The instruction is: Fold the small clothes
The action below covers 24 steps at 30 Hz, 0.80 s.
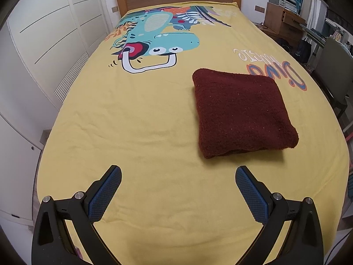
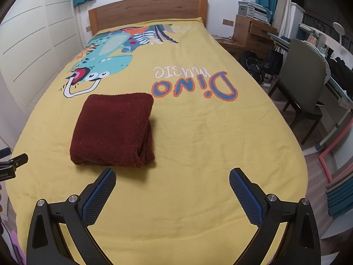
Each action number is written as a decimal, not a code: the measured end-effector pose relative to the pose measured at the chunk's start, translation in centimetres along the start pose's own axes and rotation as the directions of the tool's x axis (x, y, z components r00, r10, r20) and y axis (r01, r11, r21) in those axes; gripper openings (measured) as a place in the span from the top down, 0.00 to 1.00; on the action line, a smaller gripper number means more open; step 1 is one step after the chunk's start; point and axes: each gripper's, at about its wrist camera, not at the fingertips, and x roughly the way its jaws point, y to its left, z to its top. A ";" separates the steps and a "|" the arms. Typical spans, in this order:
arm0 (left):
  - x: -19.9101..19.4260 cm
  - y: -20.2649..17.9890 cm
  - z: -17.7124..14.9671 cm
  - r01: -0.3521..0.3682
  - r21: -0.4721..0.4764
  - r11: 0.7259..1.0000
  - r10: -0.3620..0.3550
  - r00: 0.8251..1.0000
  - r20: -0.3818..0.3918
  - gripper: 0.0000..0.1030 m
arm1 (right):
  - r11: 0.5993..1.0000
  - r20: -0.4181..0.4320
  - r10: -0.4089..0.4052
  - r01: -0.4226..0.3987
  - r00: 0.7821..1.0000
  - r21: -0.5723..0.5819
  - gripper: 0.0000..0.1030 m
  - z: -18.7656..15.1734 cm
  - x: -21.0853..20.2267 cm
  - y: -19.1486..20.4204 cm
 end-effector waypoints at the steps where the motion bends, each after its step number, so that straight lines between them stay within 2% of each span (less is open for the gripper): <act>1: 0.0 0.0 0.0 -0.001 0.000 1.000 0.001 1.000 0.001 0.01 | 1.000 -0.001 -0.001 0.001 1.000 0.000 0.01 0.1 0.0 -0.1; 24: -0.9 1.3 0.4 0.002 -0.028 1.000 -0.002 1.000 0.016 0.01 | 1.000 -0.024 0.013 -0.014 1.000 -0.028 0.01 0.6 0.2 -0.2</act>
